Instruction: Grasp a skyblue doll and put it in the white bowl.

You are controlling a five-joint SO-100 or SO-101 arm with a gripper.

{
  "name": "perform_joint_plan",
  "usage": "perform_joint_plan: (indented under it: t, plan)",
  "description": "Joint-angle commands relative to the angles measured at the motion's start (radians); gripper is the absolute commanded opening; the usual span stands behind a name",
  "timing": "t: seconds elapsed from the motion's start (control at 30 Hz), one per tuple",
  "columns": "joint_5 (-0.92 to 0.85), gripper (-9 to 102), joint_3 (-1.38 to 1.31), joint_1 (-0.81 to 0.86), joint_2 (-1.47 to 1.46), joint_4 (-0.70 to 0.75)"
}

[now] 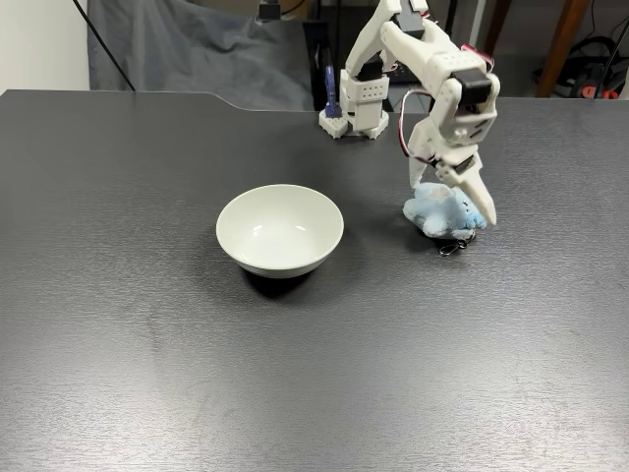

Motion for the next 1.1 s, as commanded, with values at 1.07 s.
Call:
perform_joint_plan:
  t: [1.07]
  plan:
    - [-0.008, 37, -0.064, 0.083, -0.067, 0.049]
